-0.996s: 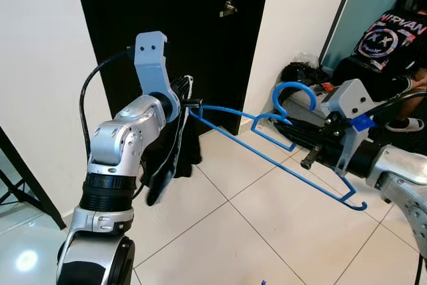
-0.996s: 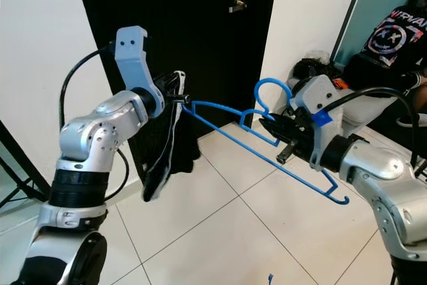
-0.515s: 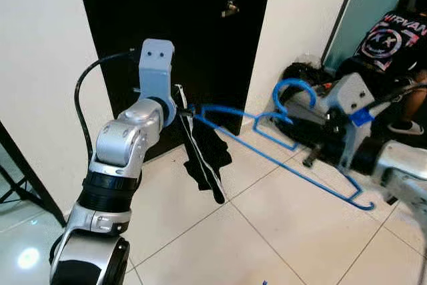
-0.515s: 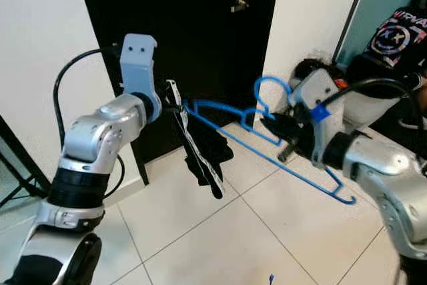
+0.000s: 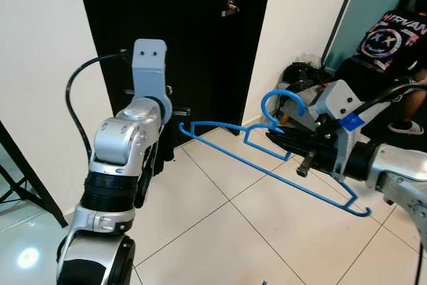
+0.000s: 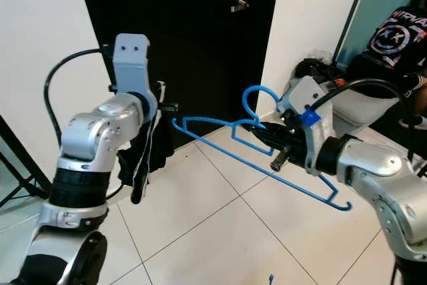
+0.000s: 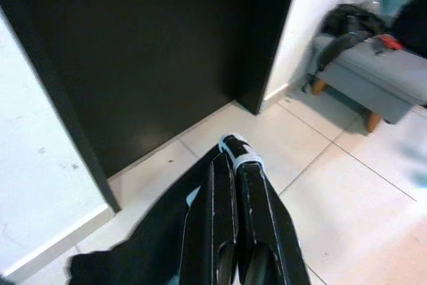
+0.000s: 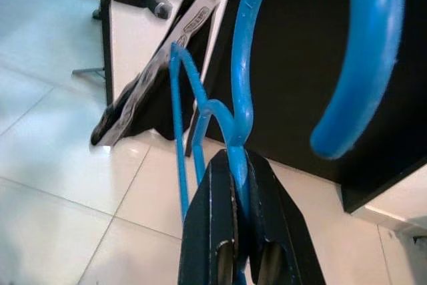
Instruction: Hang hanger
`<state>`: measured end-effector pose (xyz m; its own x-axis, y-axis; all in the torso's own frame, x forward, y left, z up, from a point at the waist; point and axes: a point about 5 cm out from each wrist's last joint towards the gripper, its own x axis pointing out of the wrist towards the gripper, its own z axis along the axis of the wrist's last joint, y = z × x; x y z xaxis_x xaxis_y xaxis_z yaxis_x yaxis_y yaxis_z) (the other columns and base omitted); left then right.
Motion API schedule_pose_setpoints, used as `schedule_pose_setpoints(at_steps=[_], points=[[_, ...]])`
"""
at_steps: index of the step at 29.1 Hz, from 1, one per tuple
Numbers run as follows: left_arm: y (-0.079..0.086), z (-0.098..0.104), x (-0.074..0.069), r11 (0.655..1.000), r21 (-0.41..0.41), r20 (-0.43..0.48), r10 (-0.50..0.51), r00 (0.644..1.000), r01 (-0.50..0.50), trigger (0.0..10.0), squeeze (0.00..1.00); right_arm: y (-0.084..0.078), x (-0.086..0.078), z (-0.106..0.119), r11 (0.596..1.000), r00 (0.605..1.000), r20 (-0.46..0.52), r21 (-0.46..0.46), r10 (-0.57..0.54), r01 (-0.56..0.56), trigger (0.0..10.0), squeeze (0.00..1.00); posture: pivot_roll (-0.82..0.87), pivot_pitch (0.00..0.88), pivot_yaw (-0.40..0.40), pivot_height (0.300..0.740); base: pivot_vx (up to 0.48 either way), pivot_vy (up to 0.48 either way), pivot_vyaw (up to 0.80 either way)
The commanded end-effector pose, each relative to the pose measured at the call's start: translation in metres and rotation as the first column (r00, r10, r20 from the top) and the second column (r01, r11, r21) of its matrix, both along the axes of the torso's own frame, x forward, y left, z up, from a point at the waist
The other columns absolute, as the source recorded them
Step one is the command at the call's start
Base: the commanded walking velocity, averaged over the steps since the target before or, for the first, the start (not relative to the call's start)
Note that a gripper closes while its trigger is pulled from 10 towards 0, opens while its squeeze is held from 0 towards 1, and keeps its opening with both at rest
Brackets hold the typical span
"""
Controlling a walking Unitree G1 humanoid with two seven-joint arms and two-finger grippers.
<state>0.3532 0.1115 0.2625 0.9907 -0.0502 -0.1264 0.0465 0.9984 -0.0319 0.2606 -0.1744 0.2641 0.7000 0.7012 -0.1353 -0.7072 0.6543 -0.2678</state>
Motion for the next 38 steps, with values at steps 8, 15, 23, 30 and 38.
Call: schedule_pose_setpoints(at_steps=[8,15,23,30,38], points=[[-0.008,-0.007,-0.007,0.999,0.031,0.001,-0.027,1.0,0.027,10.0,0.0,0.002,0.0,0.002,1.0,1.0,-0.014,0.011,0.003,-0.002,10.0,0.0,-0.03,0.0,-0.029,0.74,0.0,0.0,0.0],[-0.01,-0.008,-0.014,1.0,0.01,-0.011,-0.028,1.0,0.028,10.0,0.0,-0.003,0.006,0.003,0.998,0.998,-0.012,0.003,-0.069,0.069,10.0,0.0,-0.02,0.0,-0.03,0.74,0.0,0.0,0.0],[-0.013,-0.011,-0.018,0.999,0.009,-0.02,-0.041,0.999,0.041,10.0,0.0,-0.013,0.012,0.005,0.99,0.99,-0.014,-0.02,-0.142,0.142,10.0,0.0,-0.02,0.0,-0.032,0.74,0.0,0.0,0.0],[-0.019,-0.008,-0.021,0.997,-0.013,-0.023,-0.071,0.997,0.071,10.0,0.0,-0.015,0.014,0.006,0.985,0.985,-0.012,-0.022,-0.173,0.173,10.0,0.0,-0.02,0.0,-0.033,0.74,0.0,0.0,0.0],[-0.023,-0.007,-0.024,0.996,-0.018,-0.02,-0.09,0.996,0.09,10.0,0.0,-0.004,0.007,0.01,0.997,0.997,-0.018,0.007,-0.079,0.08,10.0,0.0,-0.02,0.0,-0.034,0.74,0.0,0.0,0.0]])
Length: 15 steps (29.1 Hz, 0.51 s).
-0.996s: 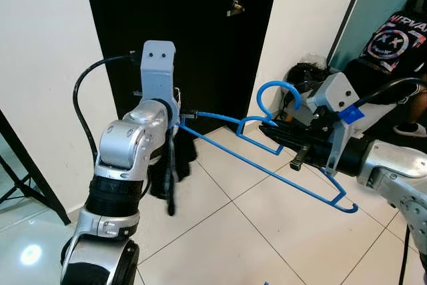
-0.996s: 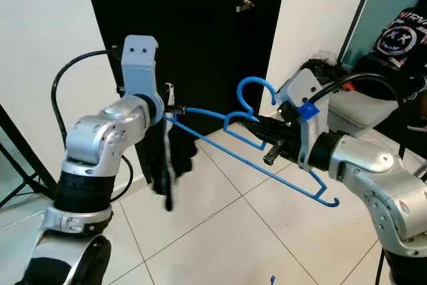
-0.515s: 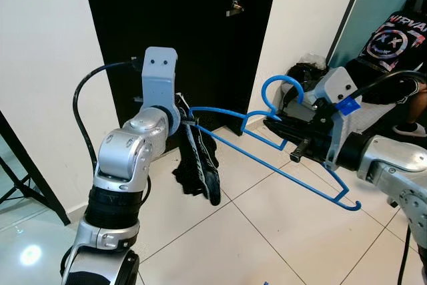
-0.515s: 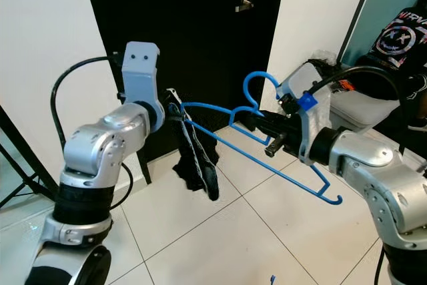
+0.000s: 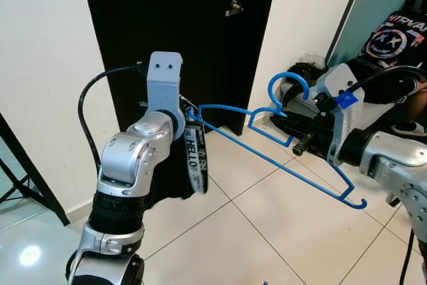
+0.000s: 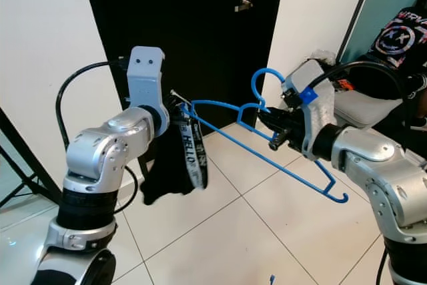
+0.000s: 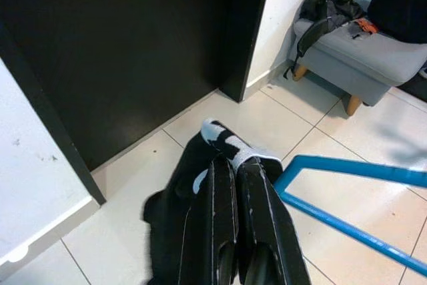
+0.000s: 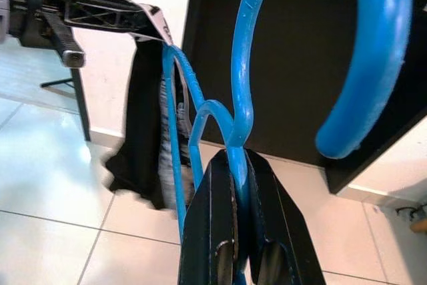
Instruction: Hang hanger
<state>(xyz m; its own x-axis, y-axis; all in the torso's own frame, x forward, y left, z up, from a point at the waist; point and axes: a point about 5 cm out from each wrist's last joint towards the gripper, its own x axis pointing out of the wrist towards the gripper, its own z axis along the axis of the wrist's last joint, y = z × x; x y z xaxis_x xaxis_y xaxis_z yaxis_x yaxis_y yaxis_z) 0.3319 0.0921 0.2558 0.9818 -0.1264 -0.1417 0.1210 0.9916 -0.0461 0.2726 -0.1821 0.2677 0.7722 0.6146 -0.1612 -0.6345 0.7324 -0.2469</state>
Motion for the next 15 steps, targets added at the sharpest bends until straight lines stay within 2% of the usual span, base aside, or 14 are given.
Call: schedule_pose_setpoints(at_steps=[1,5,7,8,9,15], points=[[-0.003,-0.001,-0.003,1.0,-0.004,-0.003,-0.014,1.0,0.014,10.0,0.0,0.006,-0.009,0.005,0.997,0.997,0.006,-0.002,0.076,-0.076,10.0,0.0,-0.02,0.0,-0.034,0.74,0.0,0.0,0.0],[-0.003,0.0,-0.003,1.0,-0.004,-0.004,-0.014,1.0,0.014,10.0,0.0,0.009,-0.013,0.003,0.993,0.993,-0.005,-0.015,0.117,-0.117,10.0,0.0,-0.02,0.0,-0.034,0.74,0.0,0.0,0.0],[-0.003,0.0,-0.003,1.0,-0.005,-0.004,-0.014,1.0,0.014,10.0,0.0,0.014,-0.027,-0.004,0.976,0.976,-0.042,-0.031,0.215,-0.217,10.0,0.0,-0.02,0.001,-0.035,0.74,0.0,0.0,0.0],[-0.003,0.0,-0.003,1.0,-0.005,-0.004,-0.014,1.0,0.014,10.0,0.0,0.014,-0.027,-0.004,0.976,0.976,-0.042,-0.031,0.215,-0.217,10.0,0.0,-0.02,0.001,-0.035,0.74,0.0,0.0,0.0],[-0.004,0.0,-0.003,1.0,-0.006,-0.004,-0.016,1.0,0.016,10.0,0.0,0.017,-0.033,-0.006,0.964,0.963,-0.056,-0.027,0.263,-0.264,10.0,0.0,-0.03,0.002,-0.033,0.74,0.0,0.0,0.0],[-0.005,0.001,-0.003,1.0,-0.007,-0.002,-0.02,1.0,0.02,10.0,0.0,0.014,-0.031,-0.004,0.971,0.971,-0.041,-0.035,0.235,-0.236,10.0,0.0,-0.03,0.001,-0.032,0.74,0.0,0.0,0.0]])
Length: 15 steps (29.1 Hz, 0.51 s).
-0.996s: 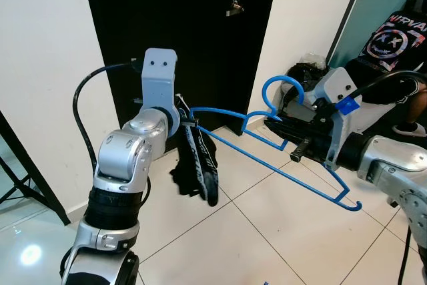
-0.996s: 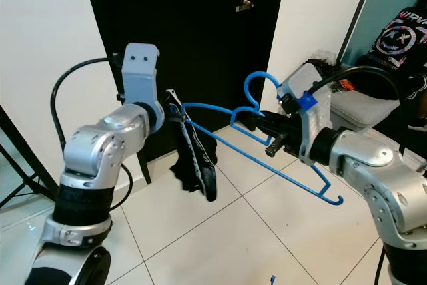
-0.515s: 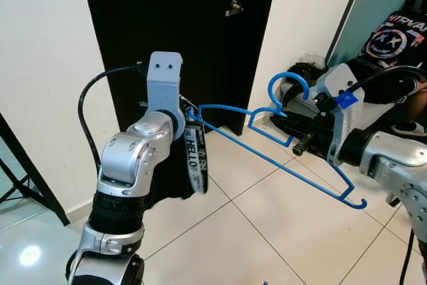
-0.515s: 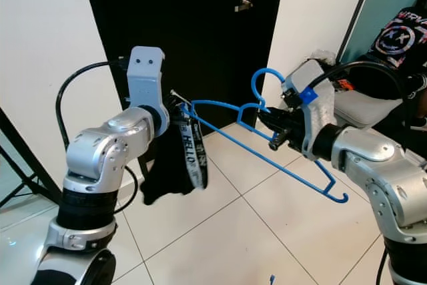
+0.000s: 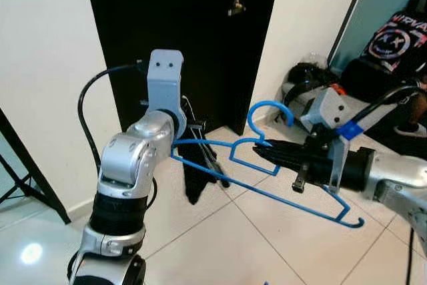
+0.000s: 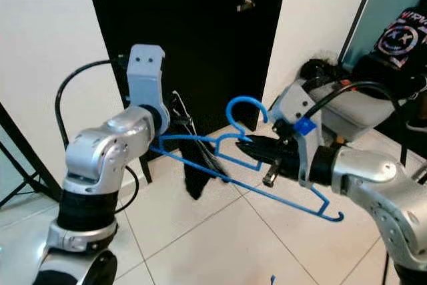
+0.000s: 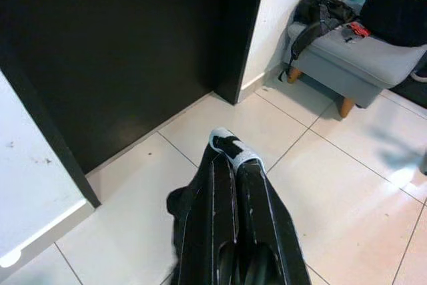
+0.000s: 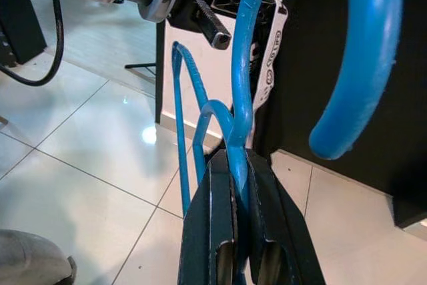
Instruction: Hang hanger
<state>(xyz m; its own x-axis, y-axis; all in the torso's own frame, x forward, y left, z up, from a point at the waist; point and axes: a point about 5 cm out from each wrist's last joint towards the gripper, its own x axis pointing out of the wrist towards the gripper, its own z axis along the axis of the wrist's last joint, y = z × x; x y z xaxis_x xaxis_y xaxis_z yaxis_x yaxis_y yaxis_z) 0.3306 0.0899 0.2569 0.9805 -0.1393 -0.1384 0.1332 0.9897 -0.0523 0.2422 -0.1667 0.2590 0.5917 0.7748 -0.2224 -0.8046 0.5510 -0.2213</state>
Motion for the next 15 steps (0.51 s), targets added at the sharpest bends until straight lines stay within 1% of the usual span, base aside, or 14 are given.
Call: schedule_pose_setpoints(at_steps=[1,3,6,9,15], points=[[-0.002,0.0,-0.002,1.0,0.0,-0.005,-0.008,1.0,0.008,10.0,0.0,-0.001,0.0,0.005,1.0,1.0,0.025,-0.009,-0.003,0.003,10.0,0.0,-0.03,0.001,-0.032,0.74,0.0,0.0,0.0],[-0.003,0.0,-0.002,1.0,0.003,-0.003,-0.013,1.0,0.013,10.0,0.0,-0.013,0.006,0.007,0.997,0.996,0.039,-0.028,-0.077,0.078,10.0,0.0,-0.03,0.001,-0.032,0.74,0.0,0.0,0.0],[-0.003,0.0,-0.002,1.0,0.005,-0.004,-0.013,1.0,0.013,10.0,0.0,-0.017,0.007,0.008,0.995,0.994,0.046,-0.029,-0.094,0.096,10.0,0.0,-0.02,0.001,-0.035,0.74,0.0,0.0,0.0],[-0.003,-0.002,-0.002,1.0,0.013,-0.004,-0.011,1.0,0.011,10.0,0.0,-0.026,0.006,0.011,0.992,0.991,0.053,-0.045,-0.119,0.121,10.0,0.0,-0.02,0.002,-0.036,0.74,0.0,0.0,0.0],[-0.002,-0.002,-0.002,1.0,0.016,-0.004,-0.011,1.0,0.011,10.0,0.0,-0.034,0.006,0.014,0.987,0.987,0.064,-0.052,-0.149,0.153,10.0,0.0,-0.03,0.003,-0.035,0.74,0.0,0.0,0.0]])
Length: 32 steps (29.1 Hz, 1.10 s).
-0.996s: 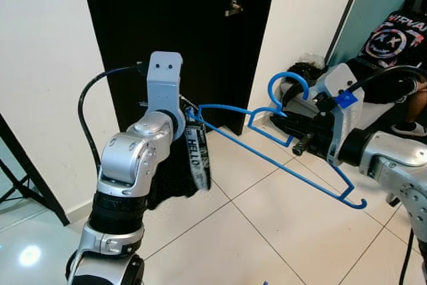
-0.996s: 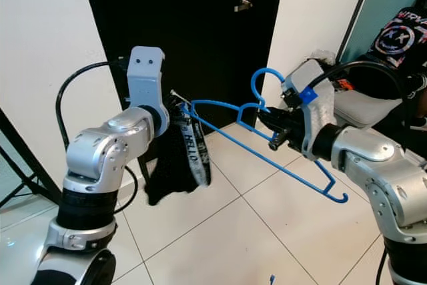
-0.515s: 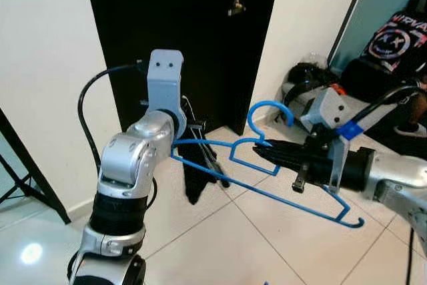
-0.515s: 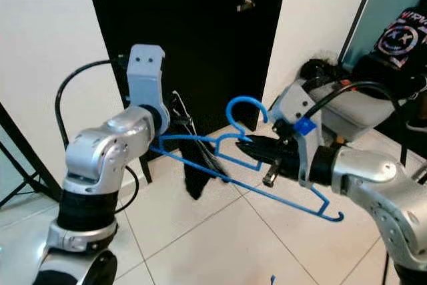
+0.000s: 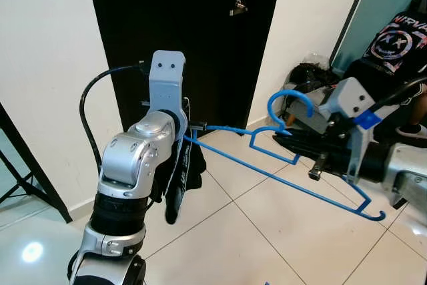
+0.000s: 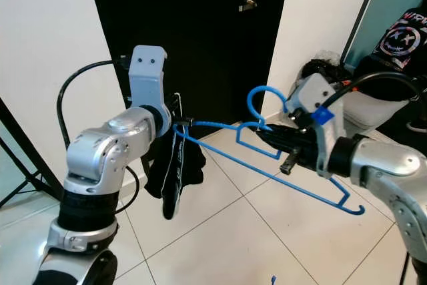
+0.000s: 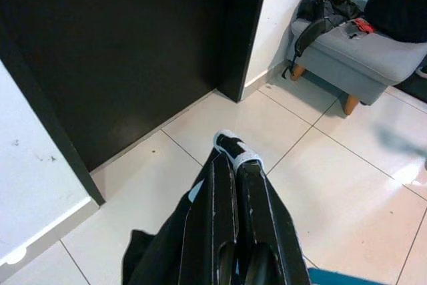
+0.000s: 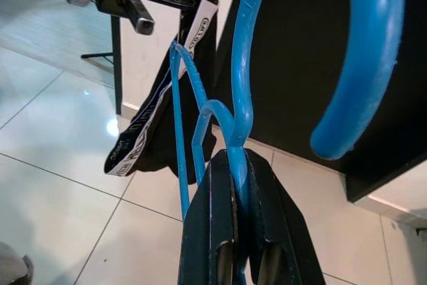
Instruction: Hang hanger
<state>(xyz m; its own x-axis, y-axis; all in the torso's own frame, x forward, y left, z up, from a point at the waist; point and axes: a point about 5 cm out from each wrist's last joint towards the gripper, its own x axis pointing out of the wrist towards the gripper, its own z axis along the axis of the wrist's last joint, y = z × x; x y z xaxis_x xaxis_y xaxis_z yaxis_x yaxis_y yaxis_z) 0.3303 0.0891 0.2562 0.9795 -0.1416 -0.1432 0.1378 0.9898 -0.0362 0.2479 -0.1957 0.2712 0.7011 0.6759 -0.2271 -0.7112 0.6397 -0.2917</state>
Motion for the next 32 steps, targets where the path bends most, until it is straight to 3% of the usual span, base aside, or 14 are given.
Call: schedule_pose_setpoints(at_steps=[1,17,24,32], points=[[-0.001,-0.001,-0.002,1.0,0.001,-0.001,-0.007,1.0,0.007,10.0,0.0,-0.005,0.001,0.002,1.0,1.0,0.013,-0.004,-0.024,0.024,10.0,0.0,-0.03,0.004,-0.034,0.74,0.0,0.0,0.0],[-0.002,-0.002,-0.002,1.0,0.012,0.001,-0.011,1.0,0.011,10.0,0.0,-0.003,0.001,0.01,0.999,0.999,0.051,0.039,-0.007,0.005,10.0,0.0,-0.03,0.002,-0.035,0.74,0.0,0.0,0.0],[-0.002,-0.003,-0.002,0.999,0.03,0.005,-0.013,1.0,0.013,10.0,0.0,-0.012,-0.003,0.017,0.999,0.998,0.065,0.037,-0.02,0.017,10.0,0.0,-0.03,0.003,-0.034,0.74,0.0,0.0,0.0],[-0.004,-0.002,-0.004,0.999,0.032,0.009,-0.019,1.0,0.019,10.0,0.0,-0.012,-0.001,0.015,0.999,0.998,0.063,0.033,-0.027,0.025,10.0,0.0,-0.03,0.001,-0.035,0.74,0.0,0.0,0.0]])
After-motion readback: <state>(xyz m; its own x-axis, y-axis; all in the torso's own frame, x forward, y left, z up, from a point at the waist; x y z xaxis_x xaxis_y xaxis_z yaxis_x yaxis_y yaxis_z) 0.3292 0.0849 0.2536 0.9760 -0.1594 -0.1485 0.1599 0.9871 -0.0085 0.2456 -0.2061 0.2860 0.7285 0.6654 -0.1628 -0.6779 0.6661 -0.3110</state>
